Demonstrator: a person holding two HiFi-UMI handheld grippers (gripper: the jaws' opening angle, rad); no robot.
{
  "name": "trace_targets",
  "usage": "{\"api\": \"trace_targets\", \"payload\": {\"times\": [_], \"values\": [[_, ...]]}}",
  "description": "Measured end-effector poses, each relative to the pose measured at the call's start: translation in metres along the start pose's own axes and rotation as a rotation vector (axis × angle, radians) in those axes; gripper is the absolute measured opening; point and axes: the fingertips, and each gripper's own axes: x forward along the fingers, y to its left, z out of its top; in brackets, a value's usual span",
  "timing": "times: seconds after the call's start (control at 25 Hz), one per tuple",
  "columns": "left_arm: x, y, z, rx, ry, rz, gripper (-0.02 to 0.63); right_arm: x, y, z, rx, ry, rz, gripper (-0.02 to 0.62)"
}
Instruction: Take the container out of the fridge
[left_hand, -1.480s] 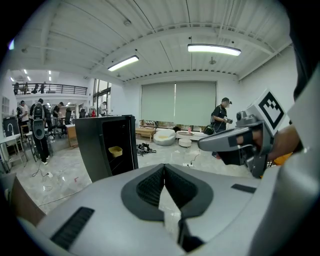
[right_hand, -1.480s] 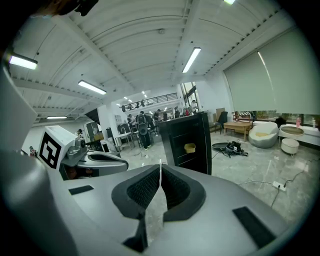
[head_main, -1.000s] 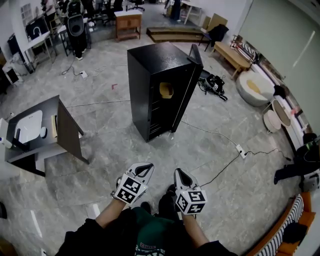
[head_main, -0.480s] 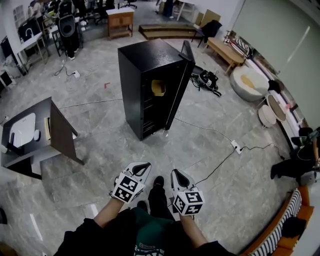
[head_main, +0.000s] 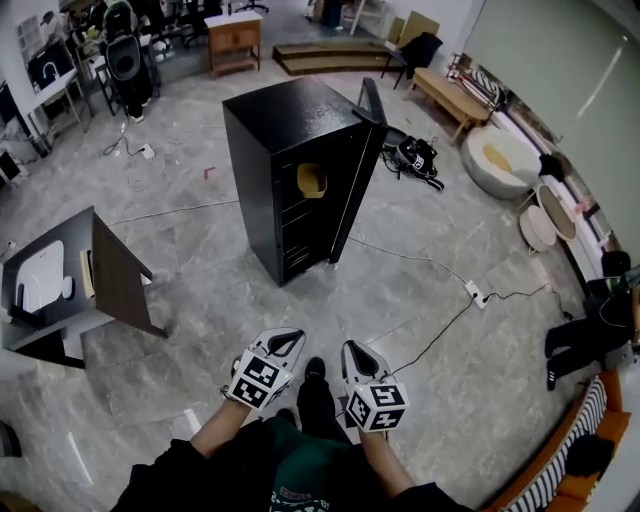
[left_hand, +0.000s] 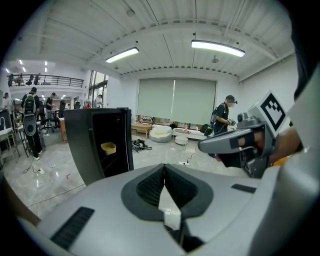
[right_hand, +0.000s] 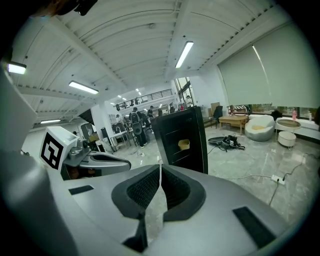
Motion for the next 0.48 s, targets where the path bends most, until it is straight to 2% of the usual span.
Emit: {"api": "trace_targets", "payload": {"times": [0.2, 0.48], "values": [[0.024, 0.03, 0.016, -0.007, 0.02, 0.003, 0.014, 0.038, -0.016, 0.02, 0.011, 0.012, 0.012, 0.035], [0.056, 0.075, 0.033, -0.027, 0.021, 0.045, 0.014, 0.091, -0.031, 0.046, 0.005, 0.04, 0.064, 0.035]]}}
